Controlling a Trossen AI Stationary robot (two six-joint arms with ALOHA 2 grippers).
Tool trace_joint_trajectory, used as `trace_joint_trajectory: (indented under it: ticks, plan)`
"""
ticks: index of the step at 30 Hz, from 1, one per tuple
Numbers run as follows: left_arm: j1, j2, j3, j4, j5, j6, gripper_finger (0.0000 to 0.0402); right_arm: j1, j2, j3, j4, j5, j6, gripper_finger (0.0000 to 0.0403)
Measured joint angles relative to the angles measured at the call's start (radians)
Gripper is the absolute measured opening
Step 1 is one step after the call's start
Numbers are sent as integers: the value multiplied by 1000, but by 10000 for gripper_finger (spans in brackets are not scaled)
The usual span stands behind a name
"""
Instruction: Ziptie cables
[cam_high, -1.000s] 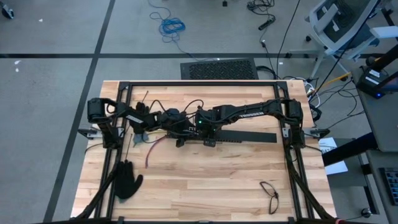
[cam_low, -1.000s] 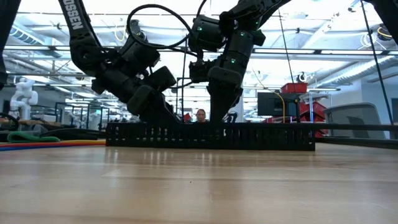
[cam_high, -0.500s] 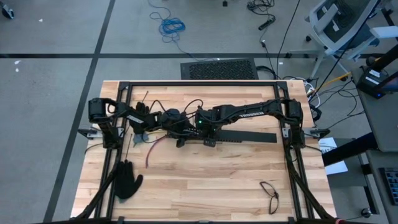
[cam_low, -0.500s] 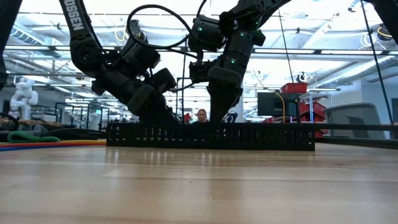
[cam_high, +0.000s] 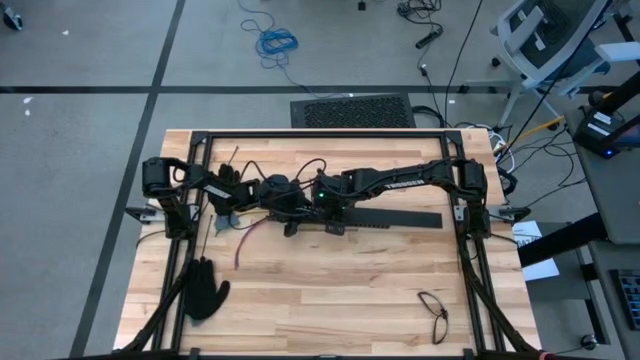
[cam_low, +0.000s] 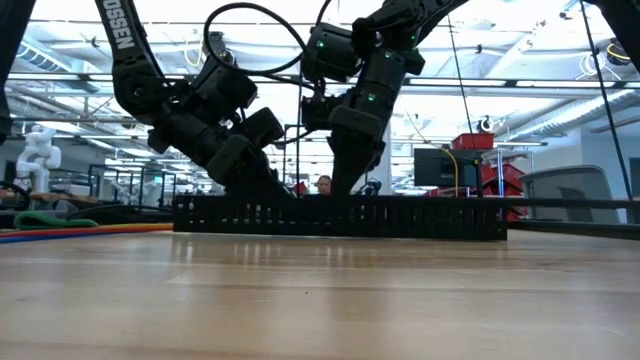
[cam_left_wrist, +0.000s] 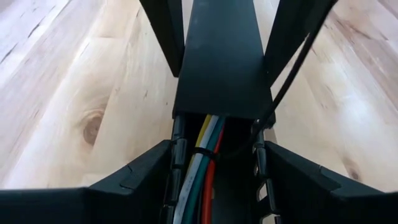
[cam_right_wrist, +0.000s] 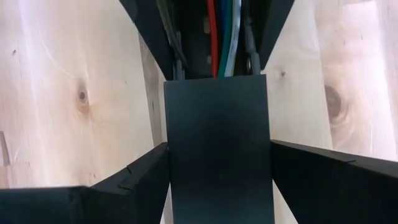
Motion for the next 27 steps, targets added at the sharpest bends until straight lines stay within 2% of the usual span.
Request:
trace_joint_trajectory:
  ticks: [27]
  plan:
    - [0, 0, 10, 20, -16, -3, 238, 0, 0, -2, 55, 0, -5, 247]
